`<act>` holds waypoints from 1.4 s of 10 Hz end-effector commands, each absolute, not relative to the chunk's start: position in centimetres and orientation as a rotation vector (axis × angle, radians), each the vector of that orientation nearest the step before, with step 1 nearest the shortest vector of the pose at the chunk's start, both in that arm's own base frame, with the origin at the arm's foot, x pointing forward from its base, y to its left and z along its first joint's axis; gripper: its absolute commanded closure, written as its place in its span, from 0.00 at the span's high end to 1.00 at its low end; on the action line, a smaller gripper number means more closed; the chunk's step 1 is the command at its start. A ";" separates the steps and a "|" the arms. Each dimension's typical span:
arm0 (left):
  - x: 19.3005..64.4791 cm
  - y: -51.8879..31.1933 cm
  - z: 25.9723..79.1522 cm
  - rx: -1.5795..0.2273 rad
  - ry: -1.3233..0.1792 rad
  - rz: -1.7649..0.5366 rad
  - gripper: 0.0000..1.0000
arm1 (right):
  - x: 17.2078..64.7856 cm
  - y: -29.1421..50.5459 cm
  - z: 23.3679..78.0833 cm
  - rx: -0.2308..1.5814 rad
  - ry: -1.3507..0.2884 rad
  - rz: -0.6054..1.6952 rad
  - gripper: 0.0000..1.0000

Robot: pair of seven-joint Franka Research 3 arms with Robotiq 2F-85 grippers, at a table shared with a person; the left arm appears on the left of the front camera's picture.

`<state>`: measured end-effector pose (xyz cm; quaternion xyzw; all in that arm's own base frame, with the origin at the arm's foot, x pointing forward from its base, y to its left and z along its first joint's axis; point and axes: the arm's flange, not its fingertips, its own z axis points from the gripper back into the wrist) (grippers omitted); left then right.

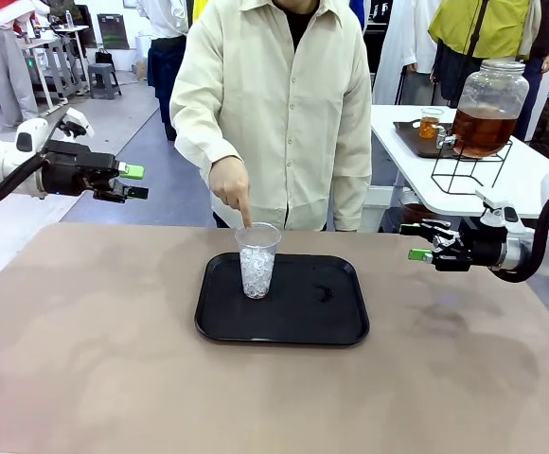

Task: Pour the drink into the iced cup.
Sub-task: Pick up the iced cup indicated by the human and present it to them.

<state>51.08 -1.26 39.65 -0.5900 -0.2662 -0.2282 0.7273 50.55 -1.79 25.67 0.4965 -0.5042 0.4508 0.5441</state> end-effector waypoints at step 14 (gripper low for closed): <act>50.8 -2.8 31.0 -1.067 -1.170 -1.166 1.00 | 50.6 -1.6 26.0 1.178 -1.192 1.073 1.00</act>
